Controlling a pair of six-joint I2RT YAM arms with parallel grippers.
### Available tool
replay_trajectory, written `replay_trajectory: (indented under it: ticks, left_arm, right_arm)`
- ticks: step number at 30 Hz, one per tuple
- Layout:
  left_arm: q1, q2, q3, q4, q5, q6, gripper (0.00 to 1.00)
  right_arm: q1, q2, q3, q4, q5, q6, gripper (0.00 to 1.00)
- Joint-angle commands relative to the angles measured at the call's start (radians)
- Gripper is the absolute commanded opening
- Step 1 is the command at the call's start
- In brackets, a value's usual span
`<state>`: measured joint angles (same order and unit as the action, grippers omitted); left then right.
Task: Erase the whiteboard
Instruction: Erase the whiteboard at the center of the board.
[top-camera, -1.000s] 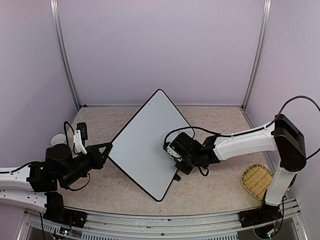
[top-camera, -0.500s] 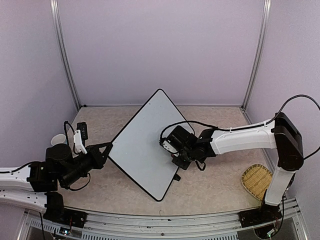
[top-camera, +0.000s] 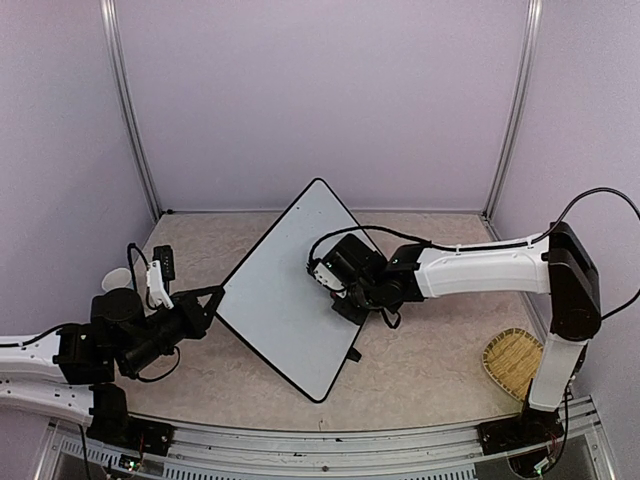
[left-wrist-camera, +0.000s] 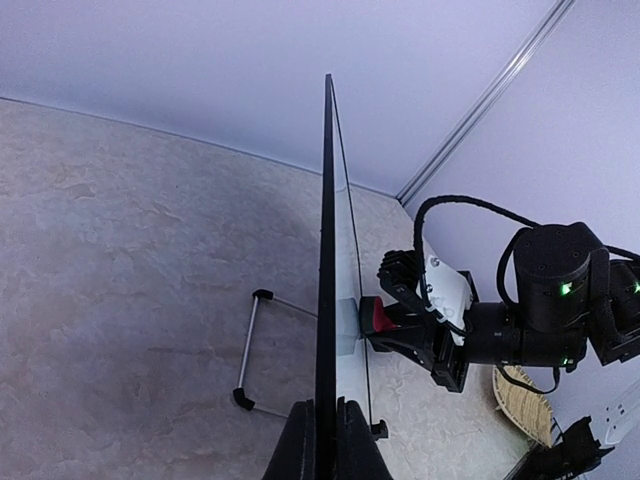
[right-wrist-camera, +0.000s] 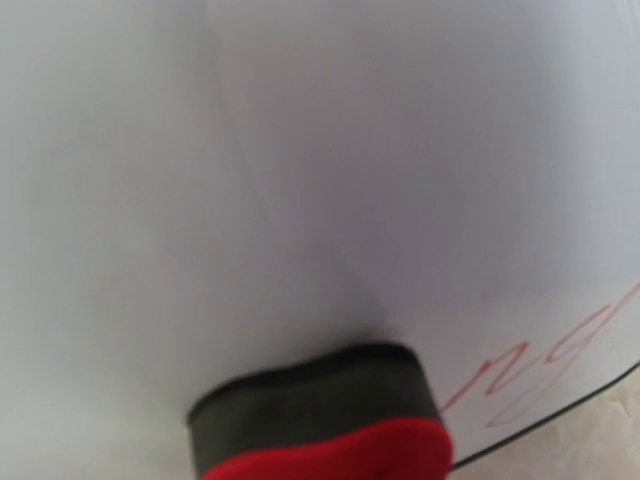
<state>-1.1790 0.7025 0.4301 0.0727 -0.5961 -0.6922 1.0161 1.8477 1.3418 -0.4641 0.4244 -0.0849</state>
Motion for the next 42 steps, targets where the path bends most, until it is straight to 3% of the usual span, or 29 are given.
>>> replay_trajectory:
  ticks: [1,16,34,41,42]
  left_arm:
    - [-0.019,0.001,-0.036,-0.100,0.124,0.057,0.00]
    - [-0.020,0.013,-0.031,-0.096,0.125,0.057,0.00]
    - [-0.020,0.017,-0.036,-0.091,0.129,0.054,0.00]
    - [-0.020,0.015,-0.026,-0.101,0.129,0.061,0.00]
    - [-0.021,0.015,-0.025,-0.103,0.127,0.063,0.05]
  right_arm:
    - [-0.019,0.041,-0.069,0.086,-0.052,0.010,0.21]
    - [-0.032,0.008,-0.235,0.142,-0.075,0.041,0.21]
    - [-0.032,0.031,0.038,0.074,-0.097,-0.010,0.21]
    - [-0.032,0.032,0.058,0.062,-0.092,-0.012,0.21]
    - [-0.032,0.029,0.053,0.061,-0.093,-0.012,0.21]
